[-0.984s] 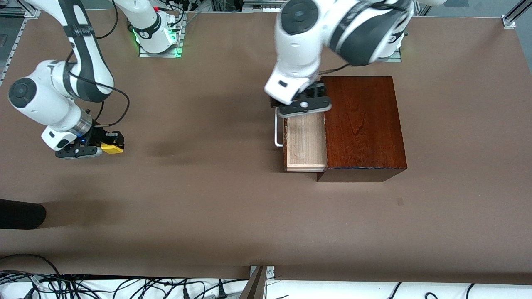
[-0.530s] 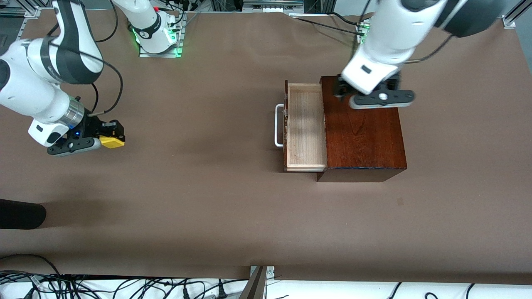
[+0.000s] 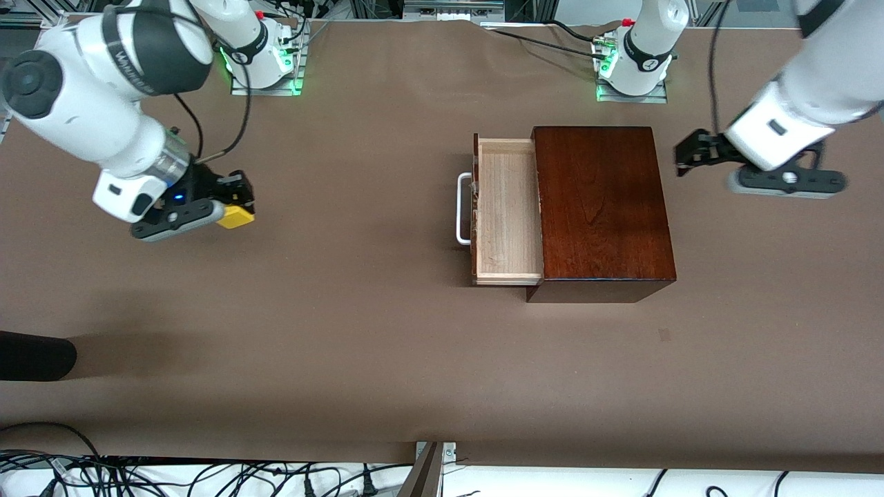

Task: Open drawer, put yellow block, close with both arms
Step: 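Release the handle and raise the left gripper while the right gripper lifts the cube, then carry the yellow cube with the right gripper over the open drawer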

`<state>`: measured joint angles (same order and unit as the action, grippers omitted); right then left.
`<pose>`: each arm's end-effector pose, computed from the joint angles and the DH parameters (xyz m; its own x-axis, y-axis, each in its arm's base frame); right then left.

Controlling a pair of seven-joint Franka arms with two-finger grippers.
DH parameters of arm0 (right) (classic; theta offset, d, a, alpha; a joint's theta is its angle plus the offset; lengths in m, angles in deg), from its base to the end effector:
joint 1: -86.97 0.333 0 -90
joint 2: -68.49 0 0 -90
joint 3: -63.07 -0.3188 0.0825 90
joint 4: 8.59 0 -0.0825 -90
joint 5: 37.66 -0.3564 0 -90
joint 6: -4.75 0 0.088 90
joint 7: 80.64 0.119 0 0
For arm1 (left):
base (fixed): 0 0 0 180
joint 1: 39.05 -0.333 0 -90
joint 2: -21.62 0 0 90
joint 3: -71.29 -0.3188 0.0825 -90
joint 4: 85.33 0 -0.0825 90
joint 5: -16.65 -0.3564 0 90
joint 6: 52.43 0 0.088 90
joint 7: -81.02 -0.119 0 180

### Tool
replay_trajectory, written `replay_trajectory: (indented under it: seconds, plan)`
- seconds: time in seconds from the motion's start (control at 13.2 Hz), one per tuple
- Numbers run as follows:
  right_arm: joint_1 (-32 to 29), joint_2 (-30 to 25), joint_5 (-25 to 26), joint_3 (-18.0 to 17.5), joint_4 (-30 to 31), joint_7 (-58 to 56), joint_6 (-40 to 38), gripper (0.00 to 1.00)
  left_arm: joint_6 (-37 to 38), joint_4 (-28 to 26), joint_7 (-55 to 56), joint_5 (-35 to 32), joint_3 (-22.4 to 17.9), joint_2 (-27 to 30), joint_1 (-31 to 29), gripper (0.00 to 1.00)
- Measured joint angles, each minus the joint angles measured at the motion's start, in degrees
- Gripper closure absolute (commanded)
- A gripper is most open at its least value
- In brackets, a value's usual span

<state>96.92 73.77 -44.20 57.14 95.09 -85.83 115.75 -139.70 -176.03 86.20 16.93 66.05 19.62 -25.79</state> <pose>0.5440 0.1624 0.4901 0.9465 0.3196 0.0440 0.3225 -0.9397 -0.1137 0.5244 -0.0753 0.5876 0.9943 -0.0489 -0.0943 -0.0498 -0.9987 -0.0068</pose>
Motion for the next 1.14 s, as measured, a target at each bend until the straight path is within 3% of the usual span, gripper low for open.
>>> replay_trajectory:
  seconds: [0.45, 0.76, 1.14]
  plan:
    - [1.94, 0.47, 3.83, -8.47, -2.39, 0.22, -0.04, 0.88, 0.13, -0.72, -1.21, 0.02, -0.54, 0.65, -1.69, 0.0]
    - [9.5, 3.28, 5.3, -8.92, -7.85, 0.24, -2.36, 0.88, -0.56, -0.27, -1.2, 0.09, -0.55, 0.82, -2.78, 0.0]
    - [17.25, 11.2, 8.61, -8.98, -20.84, 0.31, -9.37, 0.91, -0.65, 0.96, -1.21, 0.5, -0.55, 0.81, -3.88, 0.0]
